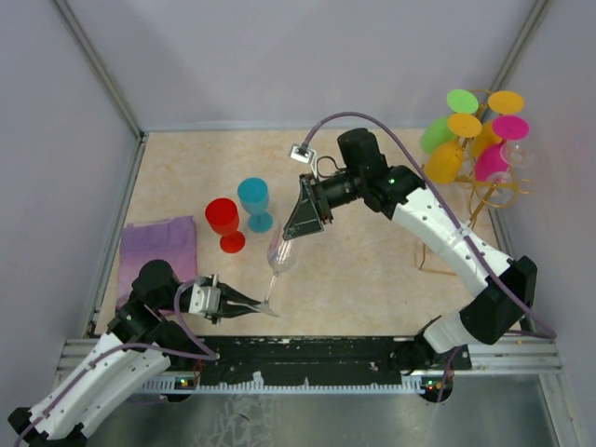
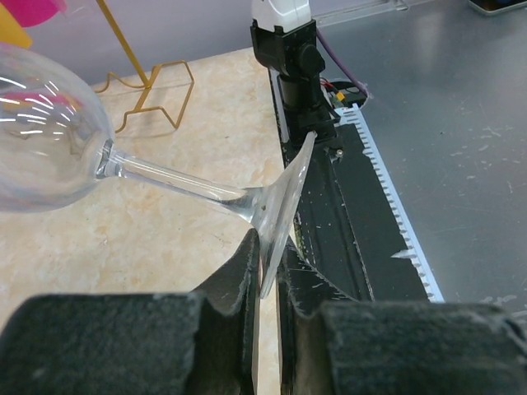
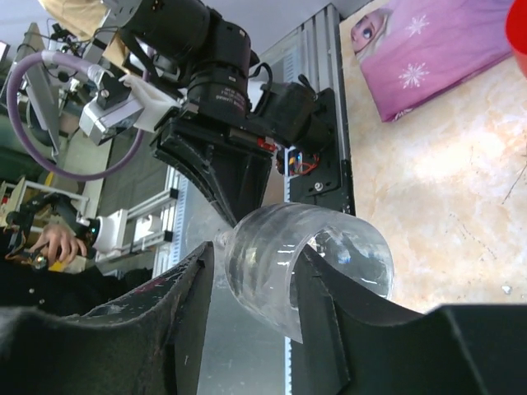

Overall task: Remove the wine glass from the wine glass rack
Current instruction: Place the wine glass at the center of the board.

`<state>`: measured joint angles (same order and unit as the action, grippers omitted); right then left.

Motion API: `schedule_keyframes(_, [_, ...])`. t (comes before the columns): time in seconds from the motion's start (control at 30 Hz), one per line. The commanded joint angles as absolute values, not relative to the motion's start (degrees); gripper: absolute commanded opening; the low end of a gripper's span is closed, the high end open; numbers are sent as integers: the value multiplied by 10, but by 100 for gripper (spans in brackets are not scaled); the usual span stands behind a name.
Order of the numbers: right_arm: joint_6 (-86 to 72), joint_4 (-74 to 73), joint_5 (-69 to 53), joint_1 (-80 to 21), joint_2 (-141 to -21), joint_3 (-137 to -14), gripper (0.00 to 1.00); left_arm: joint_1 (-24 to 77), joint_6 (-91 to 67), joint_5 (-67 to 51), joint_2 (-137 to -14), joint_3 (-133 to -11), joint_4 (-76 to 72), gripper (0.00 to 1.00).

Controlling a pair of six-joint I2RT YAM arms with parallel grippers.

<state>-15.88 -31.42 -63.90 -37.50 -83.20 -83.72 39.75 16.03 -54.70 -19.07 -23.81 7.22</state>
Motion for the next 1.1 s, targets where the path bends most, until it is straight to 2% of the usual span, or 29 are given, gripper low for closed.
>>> schedule_keyframes(0.0, [-126, -353, -687, -389, -834, -858, 40, 399, 186, -516, -188, -263, 74, 0])
schedule_keyframes(0.2, [-123, -363, -692, -391, -837, -863, 24, 399, 193, -497, -189, -270, 97, 0])
schedule_keyframes(0.4, [-126, -359, -663, -393, -830, -863, 0, 399, 195, -481, -186, -276, 119, 1])
schedule_keyframes(0.47, [-126, -357, -647, -396, -826, -865, 0, 399, 193, -479, -187, -278, 122, 3])
schedule_keyframes(0.57, [-126, -355, -623, -399, -818, -868, 0, 399, 192, -474, -186, -283, 126, 11])
schedule_keyframes(0.63, [-125, -353, -610, -401, -811, -870, 0, 399, 190, -472, -185, -285, 127, 19])
schedule_keyframes(0.73, [-120, -356, -582, -403, -802, -874, 0, 399, 189, -470, -182, -291, 128, 38])
schedule_keyframes(0.77, [-118, -361, -563, -405, -799, -876, 0, 399, 186, -468, -180, -292, 129, 53])
schedule_keyframes(0.8, [-111, -368, -543, -408, -796, -879, 0, 399, 181, -462, -178, -293, 126, 62])
schedule_keyframes(0.9, [-91, -395, -491, -416, -795, -891, 0, 399, 165, -451, -166, -293, 121, 78])
schedule_keyframes(1.0, [-80, -404, -450, -427, -792, -898, 0, 399, 163, -438, -153, -293, 120, 81])
schedule_keyframes(1.03, [-78, -404, -431, -432, -791, -899, 0, 399, 160, -429, -149, -293, 119, 85])
schedule_keyframes(1.07, [-73, -404, -407, -438, -789, -900, 0, 399, 153, -413, -146, -294, 114, 96])
